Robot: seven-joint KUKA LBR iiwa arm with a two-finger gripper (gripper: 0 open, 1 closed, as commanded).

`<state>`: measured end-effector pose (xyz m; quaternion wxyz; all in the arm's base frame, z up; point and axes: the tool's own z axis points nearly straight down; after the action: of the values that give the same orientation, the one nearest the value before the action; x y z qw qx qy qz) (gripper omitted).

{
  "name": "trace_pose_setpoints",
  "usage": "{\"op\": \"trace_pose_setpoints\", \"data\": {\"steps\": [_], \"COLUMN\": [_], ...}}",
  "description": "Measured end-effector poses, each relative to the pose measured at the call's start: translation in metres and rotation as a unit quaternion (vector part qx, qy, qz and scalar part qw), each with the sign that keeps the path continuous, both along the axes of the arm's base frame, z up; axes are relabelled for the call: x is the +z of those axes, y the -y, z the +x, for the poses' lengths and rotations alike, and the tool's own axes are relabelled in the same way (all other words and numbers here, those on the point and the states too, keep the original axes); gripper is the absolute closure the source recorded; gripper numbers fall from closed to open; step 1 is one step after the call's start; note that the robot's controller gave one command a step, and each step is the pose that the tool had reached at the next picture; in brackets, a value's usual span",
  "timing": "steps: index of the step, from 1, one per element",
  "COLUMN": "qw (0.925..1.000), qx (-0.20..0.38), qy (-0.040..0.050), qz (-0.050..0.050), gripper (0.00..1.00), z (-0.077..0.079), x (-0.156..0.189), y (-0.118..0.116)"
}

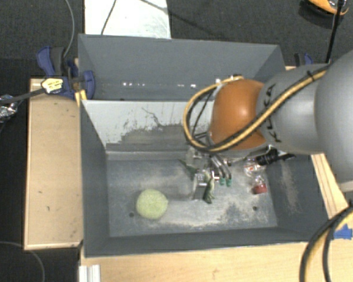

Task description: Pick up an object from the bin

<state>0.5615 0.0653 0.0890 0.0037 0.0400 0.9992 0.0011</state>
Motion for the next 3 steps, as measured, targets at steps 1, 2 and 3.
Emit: {"op": "trace_pose_setpoints", "data": {"steps": [1,2,3], "qw": [1.0,0.9996,0.9996], "qx": [0.004,-0.029,-0.029], "qy": [-0.0004,-0.0007,-0.0007], "qz": [0.001,0.0,0.0], "gripper": [0.0,1.0,1.0], "z": [-0.001,-0.011,-0.011], "x": [-0.033,-0.019,-0.019], "y": [0.007,0.029,0.029]}}
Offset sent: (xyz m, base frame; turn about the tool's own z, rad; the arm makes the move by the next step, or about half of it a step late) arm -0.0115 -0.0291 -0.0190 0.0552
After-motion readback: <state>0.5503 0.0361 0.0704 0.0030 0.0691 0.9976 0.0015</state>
